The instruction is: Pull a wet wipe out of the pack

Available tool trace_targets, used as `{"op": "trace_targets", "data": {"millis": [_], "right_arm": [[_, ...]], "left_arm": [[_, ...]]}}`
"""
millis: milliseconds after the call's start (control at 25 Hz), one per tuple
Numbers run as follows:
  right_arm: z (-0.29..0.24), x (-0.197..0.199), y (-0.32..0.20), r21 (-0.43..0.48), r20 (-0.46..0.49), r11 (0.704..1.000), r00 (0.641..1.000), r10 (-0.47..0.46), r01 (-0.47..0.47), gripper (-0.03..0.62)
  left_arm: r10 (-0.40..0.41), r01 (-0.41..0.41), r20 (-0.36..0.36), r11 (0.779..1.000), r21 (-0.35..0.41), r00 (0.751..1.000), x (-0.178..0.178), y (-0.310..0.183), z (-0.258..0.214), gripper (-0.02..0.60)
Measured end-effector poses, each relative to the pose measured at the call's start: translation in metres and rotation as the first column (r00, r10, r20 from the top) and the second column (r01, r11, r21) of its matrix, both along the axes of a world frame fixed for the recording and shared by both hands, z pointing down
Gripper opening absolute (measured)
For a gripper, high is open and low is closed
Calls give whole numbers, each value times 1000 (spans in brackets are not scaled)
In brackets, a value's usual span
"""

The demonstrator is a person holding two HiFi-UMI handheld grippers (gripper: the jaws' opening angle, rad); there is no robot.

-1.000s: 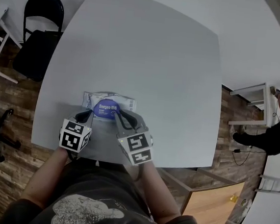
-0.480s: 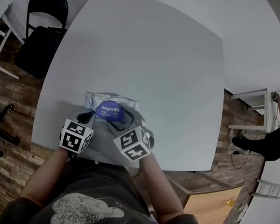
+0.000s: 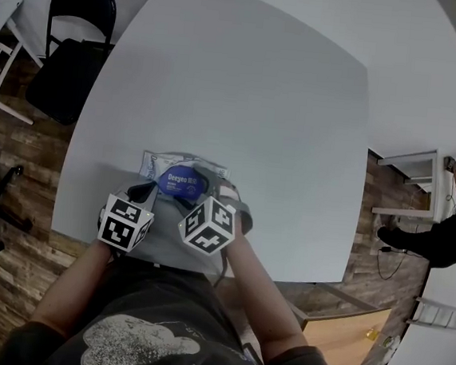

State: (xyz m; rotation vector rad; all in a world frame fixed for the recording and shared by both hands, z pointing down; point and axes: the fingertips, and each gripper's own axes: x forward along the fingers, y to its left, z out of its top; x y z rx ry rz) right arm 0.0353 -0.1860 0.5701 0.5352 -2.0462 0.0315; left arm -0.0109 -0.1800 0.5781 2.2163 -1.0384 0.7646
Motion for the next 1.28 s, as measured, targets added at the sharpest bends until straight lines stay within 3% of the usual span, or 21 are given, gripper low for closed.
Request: {"op": "trace_targets", "data": {"millis": [200,600,920,1280], "right_arm": [[4,-3,-1,-24,-14,999,1000,-28,27,324],[4,-1,-4,-130,76,991,997,-28,37,319],[2,-1,-6,-208,76,977,997,-28,44,314],[-2,-1,-6,-263,138,964,990,15,22,313]], "left_arm": [[-2,2,-1,1000,-4,1000,-1,-1,0,17],[13,-13,6,1000,-9,1000,0,-1,-1,17],[10,-10,7,1000,-2,1000,1,-2,-1,17],[14,-14,9,1000,4,1000,-1,-3,-1,17]]}}
